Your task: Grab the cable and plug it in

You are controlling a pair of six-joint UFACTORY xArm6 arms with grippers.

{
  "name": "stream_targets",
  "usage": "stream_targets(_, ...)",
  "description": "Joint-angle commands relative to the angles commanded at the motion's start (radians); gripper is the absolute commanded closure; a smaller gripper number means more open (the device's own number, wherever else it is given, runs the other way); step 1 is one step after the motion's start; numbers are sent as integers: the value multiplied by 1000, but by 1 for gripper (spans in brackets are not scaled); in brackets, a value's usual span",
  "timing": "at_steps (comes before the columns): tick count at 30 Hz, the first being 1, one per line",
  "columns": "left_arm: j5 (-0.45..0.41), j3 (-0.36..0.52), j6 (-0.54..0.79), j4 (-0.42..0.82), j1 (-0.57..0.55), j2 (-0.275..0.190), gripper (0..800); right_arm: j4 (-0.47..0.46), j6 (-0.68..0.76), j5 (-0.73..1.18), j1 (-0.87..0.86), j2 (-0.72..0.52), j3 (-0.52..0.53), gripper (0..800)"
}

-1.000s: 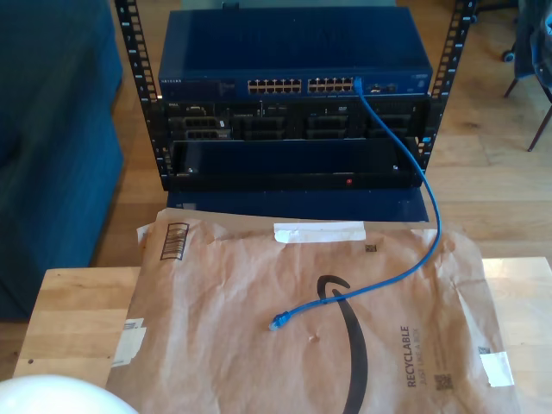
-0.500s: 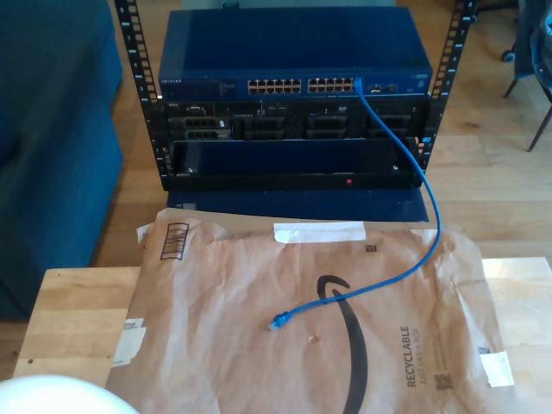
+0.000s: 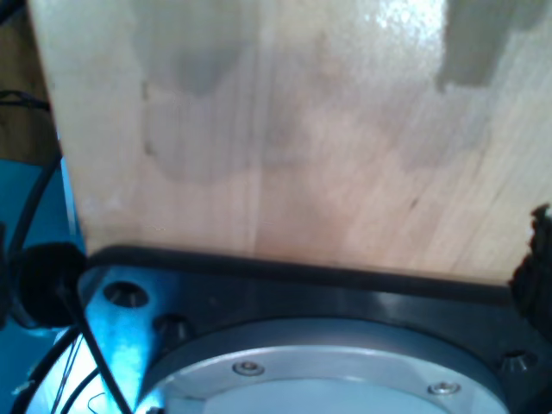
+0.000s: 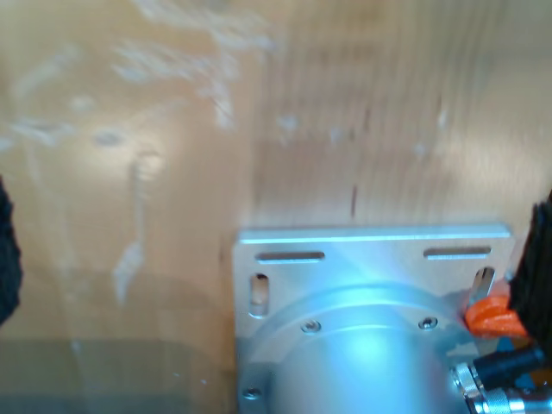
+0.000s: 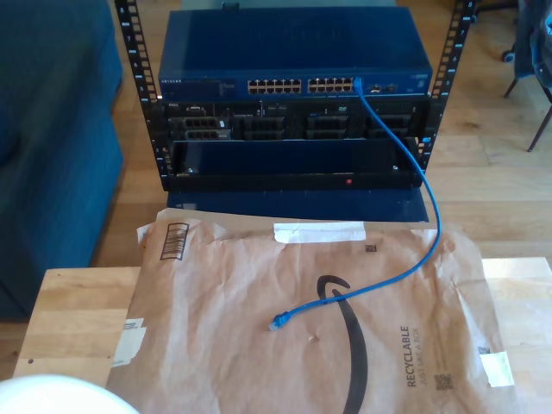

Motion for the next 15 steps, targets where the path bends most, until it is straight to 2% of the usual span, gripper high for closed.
stream_targets(8, 0, 0, 0, 0, 0, 0, 0, 0, -5, -152, -2, 5, 110, 4)
stream_targets(15, 0, 0, 0, 0, 0, 0, 0, -11, -123, -318, -110, 2, 224, 3)
